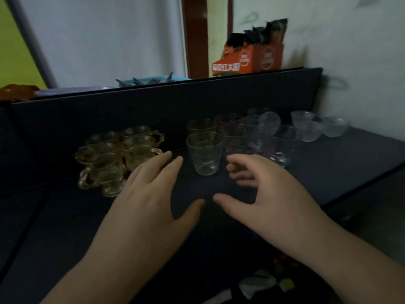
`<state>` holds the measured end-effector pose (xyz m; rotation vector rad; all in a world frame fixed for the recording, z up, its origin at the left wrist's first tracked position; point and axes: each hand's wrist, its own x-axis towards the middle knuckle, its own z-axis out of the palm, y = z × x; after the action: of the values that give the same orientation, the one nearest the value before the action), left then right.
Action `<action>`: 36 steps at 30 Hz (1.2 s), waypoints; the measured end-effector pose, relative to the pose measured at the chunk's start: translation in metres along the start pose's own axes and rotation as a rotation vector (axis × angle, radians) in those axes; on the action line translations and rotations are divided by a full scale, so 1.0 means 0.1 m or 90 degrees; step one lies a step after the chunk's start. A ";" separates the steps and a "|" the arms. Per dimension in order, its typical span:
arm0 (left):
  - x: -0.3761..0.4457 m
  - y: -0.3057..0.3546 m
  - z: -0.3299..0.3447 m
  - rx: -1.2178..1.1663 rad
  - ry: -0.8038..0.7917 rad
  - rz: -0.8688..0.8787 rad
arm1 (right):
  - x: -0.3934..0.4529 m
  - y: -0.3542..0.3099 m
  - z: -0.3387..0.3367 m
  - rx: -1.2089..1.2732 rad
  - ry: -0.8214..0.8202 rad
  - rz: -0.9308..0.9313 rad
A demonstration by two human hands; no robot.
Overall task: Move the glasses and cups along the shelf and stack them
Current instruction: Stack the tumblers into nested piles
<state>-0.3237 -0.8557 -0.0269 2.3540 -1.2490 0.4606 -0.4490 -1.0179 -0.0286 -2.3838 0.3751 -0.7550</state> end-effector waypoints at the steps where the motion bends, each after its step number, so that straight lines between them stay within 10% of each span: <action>1: -0.02 0.05 0.05 -0.018 -0.001 0.006 | -0.07 0.04 -0.07 -0.019 0.018 -0.002; 14: 0.38 0.82 0.49 -0.066 -0.016 0.027 | -0.01 0.93 -1.07 -0.239 0.107 -0.024; 36: 0.89 1.38 0.85 0.153 0.004 -0.195 | 1.23 1.64 -1.16 -0.224 -0.189 -0.174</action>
<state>-0.3840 -1.0305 -0.0262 2.6827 -0.8452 0.5395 -0.4339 -1.2512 -0.0020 -2.8686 0.0592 -0.4642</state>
